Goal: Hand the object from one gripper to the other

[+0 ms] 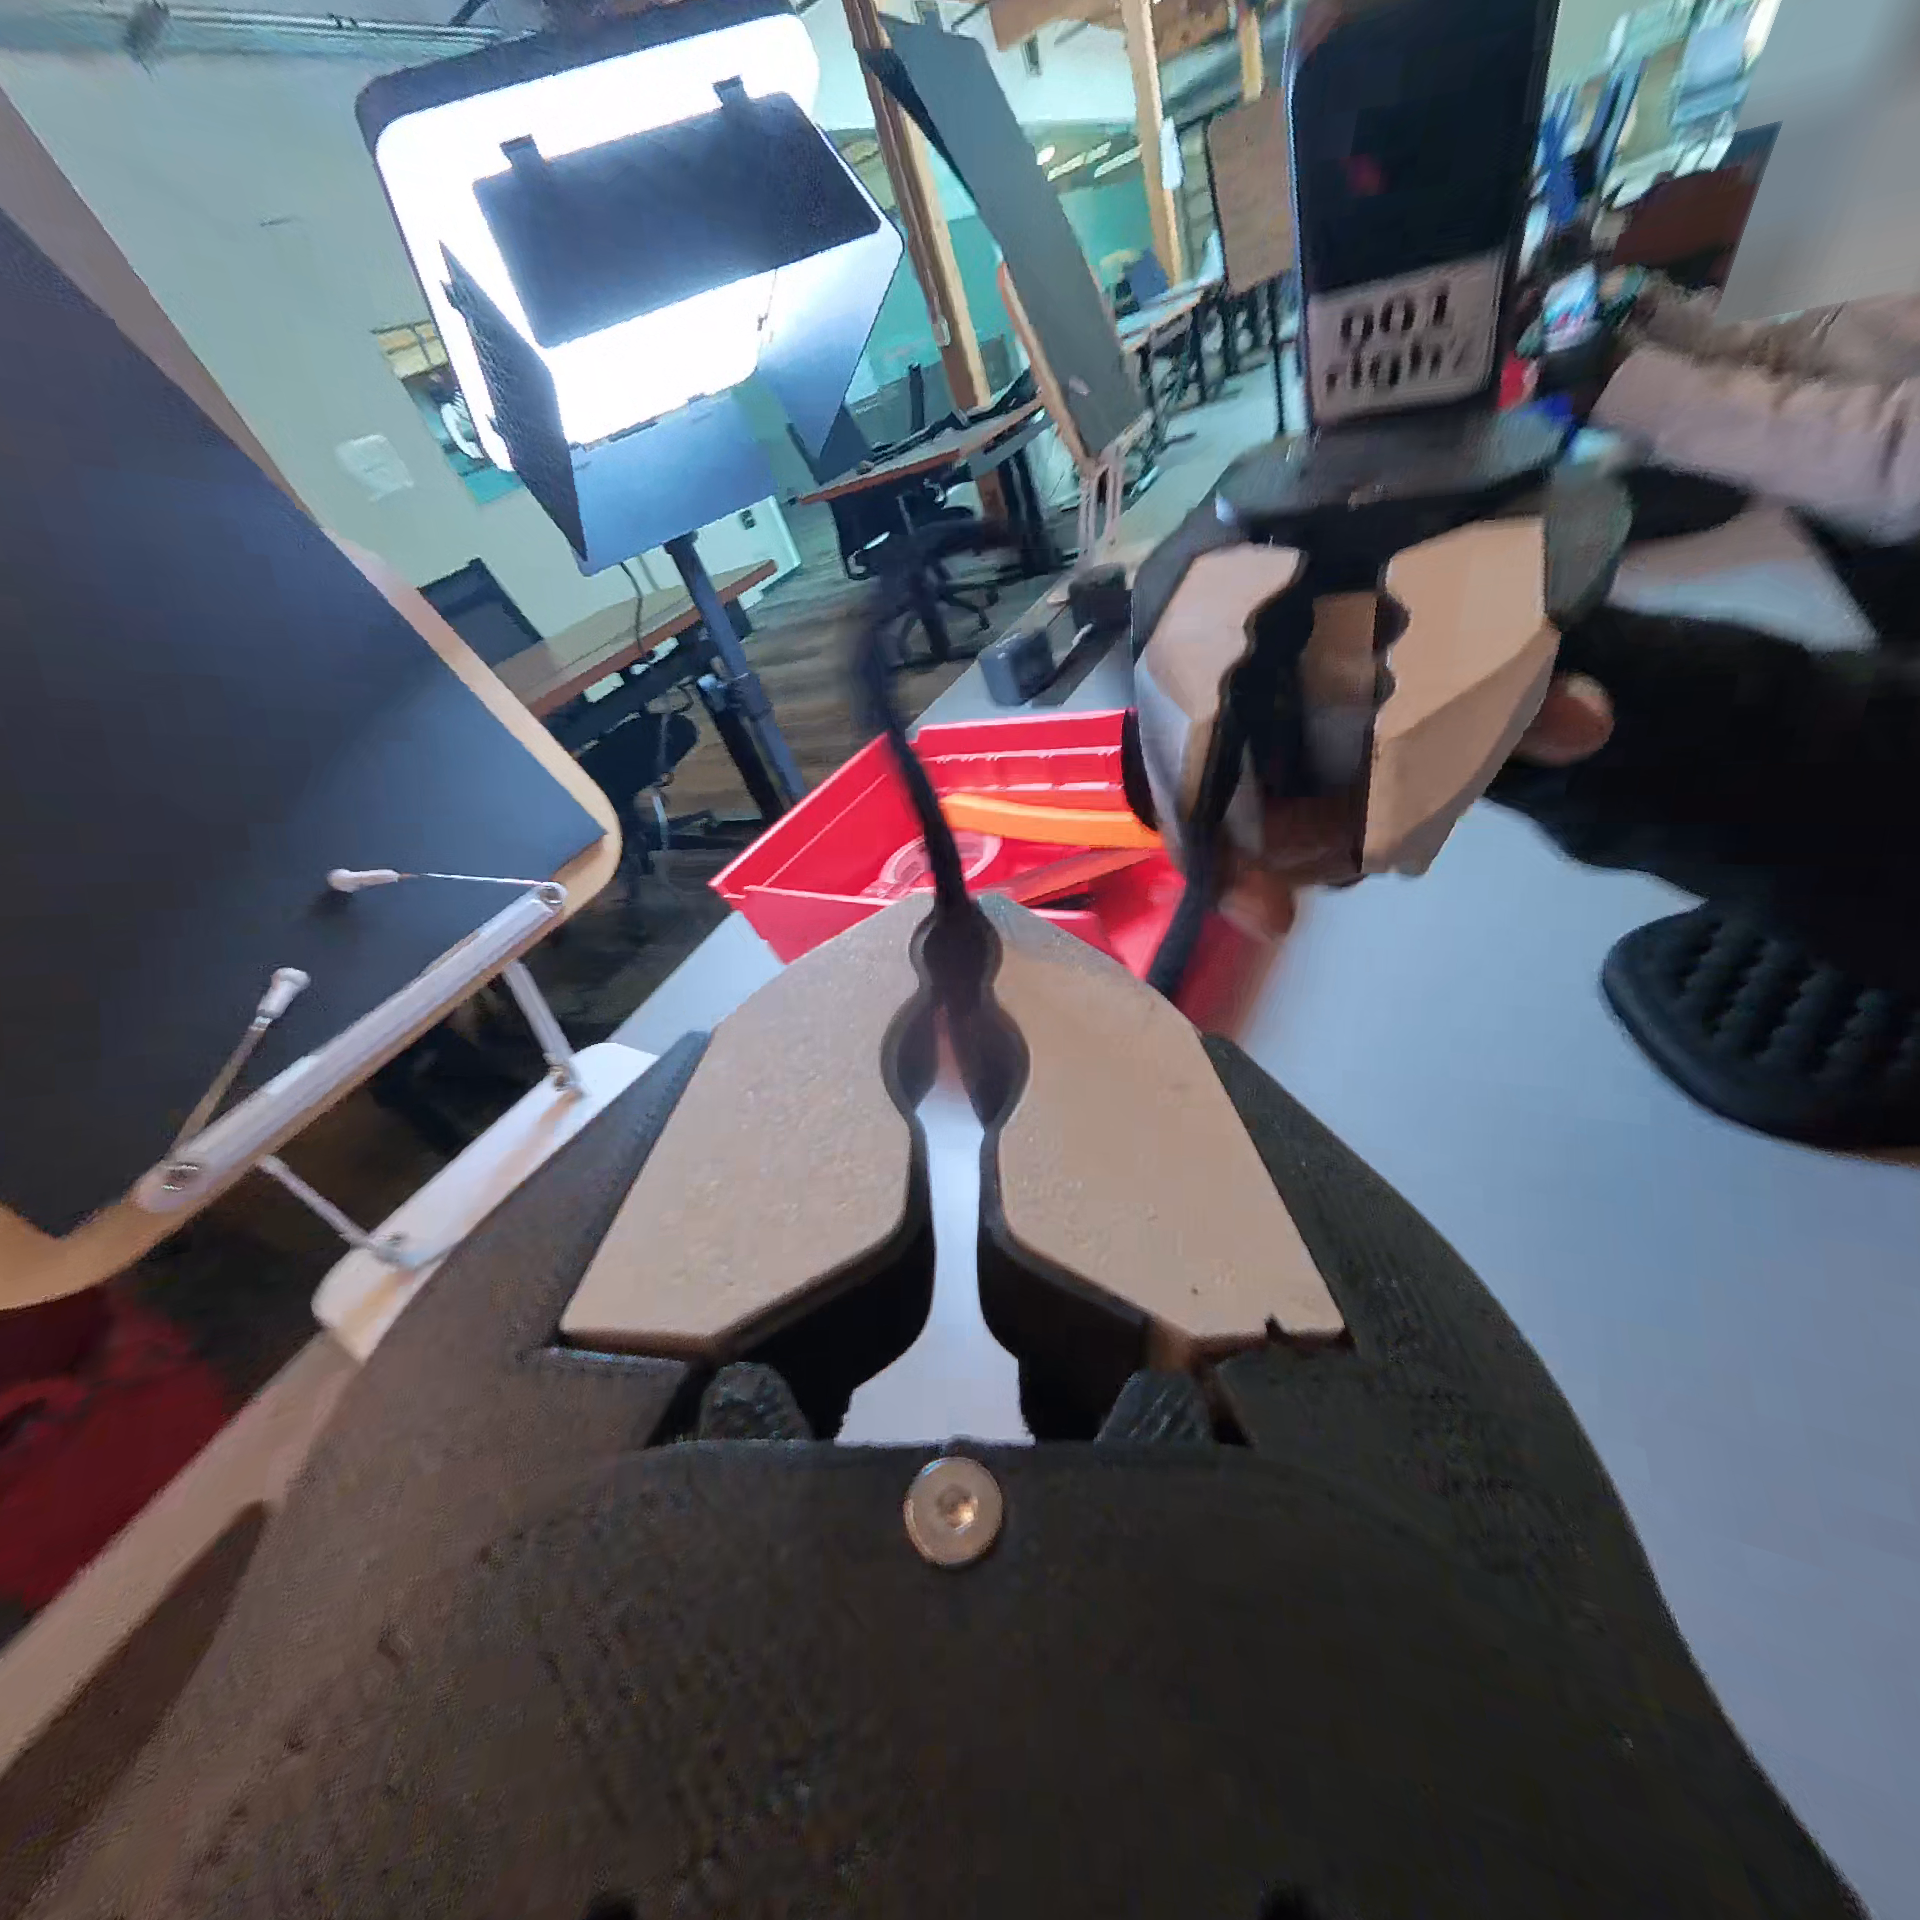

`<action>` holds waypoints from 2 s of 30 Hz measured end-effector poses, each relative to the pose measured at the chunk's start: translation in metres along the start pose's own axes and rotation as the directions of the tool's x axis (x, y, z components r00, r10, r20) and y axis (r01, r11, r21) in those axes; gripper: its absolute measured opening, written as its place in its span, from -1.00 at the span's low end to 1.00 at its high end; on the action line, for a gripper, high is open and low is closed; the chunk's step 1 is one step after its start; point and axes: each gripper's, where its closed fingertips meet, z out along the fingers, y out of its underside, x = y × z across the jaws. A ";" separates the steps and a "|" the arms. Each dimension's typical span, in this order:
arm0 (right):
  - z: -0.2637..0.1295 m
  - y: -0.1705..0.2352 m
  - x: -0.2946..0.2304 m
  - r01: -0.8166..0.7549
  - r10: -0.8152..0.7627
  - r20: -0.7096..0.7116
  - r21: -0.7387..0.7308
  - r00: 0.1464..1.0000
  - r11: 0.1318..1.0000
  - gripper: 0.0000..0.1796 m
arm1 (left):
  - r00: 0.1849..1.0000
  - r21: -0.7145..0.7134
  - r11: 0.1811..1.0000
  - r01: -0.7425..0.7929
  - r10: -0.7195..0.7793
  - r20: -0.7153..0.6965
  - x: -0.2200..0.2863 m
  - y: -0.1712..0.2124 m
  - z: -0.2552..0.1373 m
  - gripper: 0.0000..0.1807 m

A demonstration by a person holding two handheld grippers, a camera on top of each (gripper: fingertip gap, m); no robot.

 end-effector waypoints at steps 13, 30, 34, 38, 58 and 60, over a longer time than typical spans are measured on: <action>-0.003 -0.008 0.017 -0.232 0.212 0.105 0.246 0.972 0.941 -0.64 | 0.948 0.004 0.969 0.248 -0.241 -0.208 0.024 0.014 0.017 -0.98; 0.001 0.009 0.008 -0.208 0.194 0.128 0.101 0.973 0.973 -0.97 | 0.895 -0.048 0.944 0.326 -0.325 -0.307 0.026 0.026 0.013 -0.83; 0.001 0.014 0.011 -0.216 0.206 0.118 0.078 0.972 0.973 -0.97 | 0.887 0.004 0.950 0.312 -0.290 -0.360 0.028 0.012 0.002 -0.83; 0.001 0.013 0.011 -0.231 0.219 0.128 0.088 0.967 0.969 -0.97 | 0.884 -0.047 0.979 0.196 -0.197 -0.424 0.050 0.020 0.001 -0.79; 0.006 0.012 0.014 -0.210 0.196 0.107 0.144 0.975 0.967 -0.74 | 0.822 -0.038 0.914 0.403 -0.380 -0.424 0.036 0.015 0.008 -0.98; 0.005 0.012 0.017 -0.208 0.198 0.086 0.141 0.976 0.968 -0.75 | 0.808 -0.031 0.903 0.429 -0.399 -0.434 0.036 0.014 0.008 -0.98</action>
